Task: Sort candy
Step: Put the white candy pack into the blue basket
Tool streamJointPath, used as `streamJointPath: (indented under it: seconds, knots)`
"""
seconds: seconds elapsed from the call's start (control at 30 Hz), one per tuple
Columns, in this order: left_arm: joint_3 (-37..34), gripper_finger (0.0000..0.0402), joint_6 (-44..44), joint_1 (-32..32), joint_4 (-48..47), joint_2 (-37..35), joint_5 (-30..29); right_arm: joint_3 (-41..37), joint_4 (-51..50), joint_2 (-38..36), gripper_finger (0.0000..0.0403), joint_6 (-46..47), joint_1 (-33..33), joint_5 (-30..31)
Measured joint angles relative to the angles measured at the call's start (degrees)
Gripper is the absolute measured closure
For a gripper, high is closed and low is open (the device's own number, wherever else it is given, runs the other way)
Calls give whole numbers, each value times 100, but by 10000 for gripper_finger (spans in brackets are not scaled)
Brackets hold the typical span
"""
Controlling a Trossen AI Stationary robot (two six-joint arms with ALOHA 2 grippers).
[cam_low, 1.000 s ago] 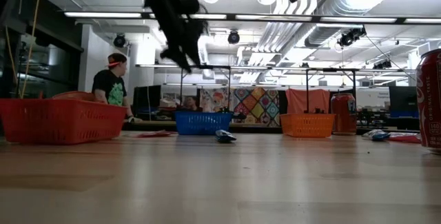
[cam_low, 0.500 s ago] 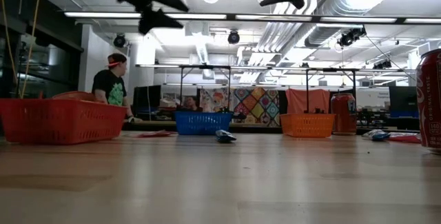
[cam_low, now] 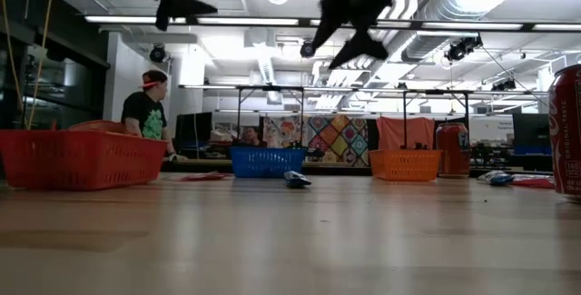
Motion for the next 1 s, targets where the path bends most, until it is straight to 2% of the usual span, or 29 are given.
streamJointPath:
  seconds: [0.23,0.43,0.8,1.0]
  knots:
    - [256,177,510,313,-19,-371,-14,-2,50,1326,171,707,639,269]
    - [274,177,749,559,-135,-504,-14,-4,157,2016,171,1586,977,687]
    - [274,177,930,890,-397,-500,-11,-4,587,2373,171,2356,1329,854]
    - [274,177,930,993,-410,-500,-11,-4,583,2407,171,2452,1341,1072]
